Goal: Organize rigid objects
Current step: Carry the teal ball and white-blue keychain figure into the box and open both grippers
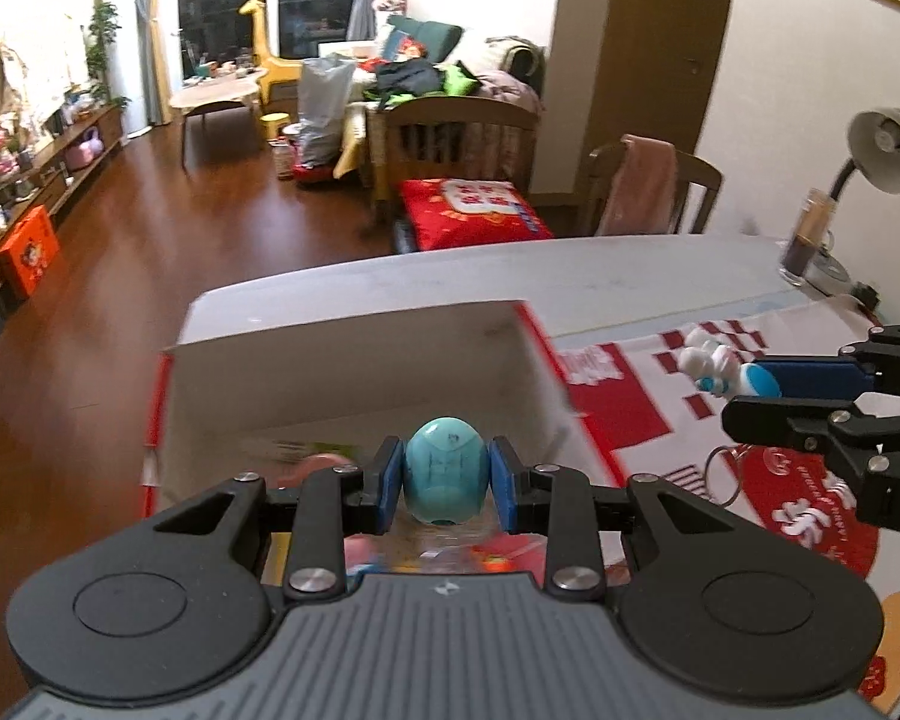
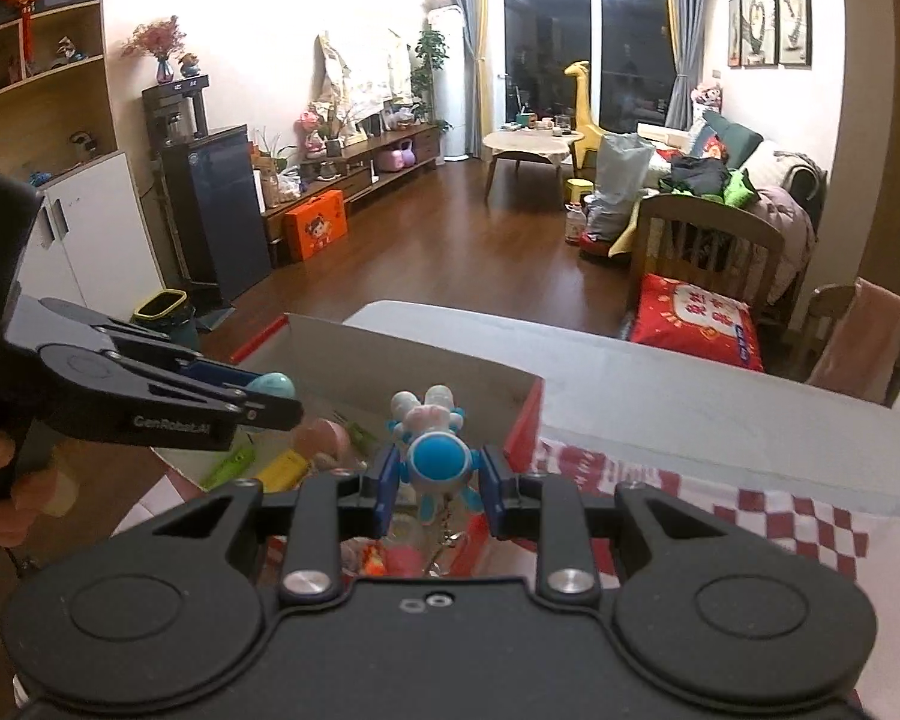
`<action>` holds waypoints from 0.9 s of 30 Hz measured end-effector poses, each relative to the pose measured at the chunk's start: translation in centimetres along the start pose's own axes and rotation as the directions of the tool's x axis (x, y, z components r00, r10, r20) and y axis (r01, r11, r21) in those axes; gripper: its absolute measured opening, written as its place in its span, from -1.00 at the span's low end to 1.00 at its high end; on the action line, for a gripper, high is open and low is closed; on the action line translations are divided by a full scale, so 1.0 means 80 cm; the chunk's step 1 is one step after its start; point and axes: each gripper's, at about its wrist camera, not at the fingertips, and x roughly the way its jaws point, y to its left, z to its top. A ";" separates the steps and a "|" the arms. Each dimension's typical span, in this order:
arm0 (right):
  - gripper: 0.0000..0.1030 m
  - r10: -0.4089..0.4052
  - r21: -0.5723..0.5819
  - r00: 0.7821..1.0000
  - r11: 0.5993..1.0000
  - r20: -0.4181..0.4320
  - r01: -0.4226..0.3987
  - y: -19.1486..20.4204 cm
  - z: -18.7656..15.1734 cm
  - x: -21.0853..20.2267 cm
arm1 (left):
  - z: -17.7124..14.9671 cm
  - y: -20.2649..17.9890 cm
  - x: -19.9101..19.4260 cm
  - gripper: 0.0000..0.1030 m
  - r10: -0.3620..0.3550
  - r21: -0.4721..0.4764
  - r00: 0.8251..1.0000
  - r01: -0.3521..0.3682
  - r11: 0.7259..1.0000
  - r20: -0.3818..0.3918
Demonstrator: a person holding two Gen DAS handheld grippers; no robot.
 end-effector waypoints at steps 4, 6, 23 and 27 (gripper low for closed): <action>-0.46 -0.004 -0.008 1.000 1.000 -0.013 0.004 0.013 0.007 0.024 | -0.002 0.036 0.002 -0.41 0.038 -0.008 0.999 -0.038 0.999 -0.004; -0.46 -0.004 -0.010 1.000 1.000 -0.024 0.004 0.019 0.009 0.039 | -0.003 0.054 0.010 -0.41 0.056 -0.018 0.998 -0.057 0.998 -0.015; -0.46 -0.043 -0.071 0.972 0.997 -0.230 0.028 0.055 -0.027 0.150 | -0.027 0.096 0.112 -0.41 0.096 0.004 0.981 -0.097 0.995 -0.171; -0.46 -0.046 -0.077 0.965 0.997 -0.260 0.026 0.056 -0.031 0.159 | -0.033 0.089 0.124 -0.41 0.103 0.034 0.977 -0.098 0.995 -0.188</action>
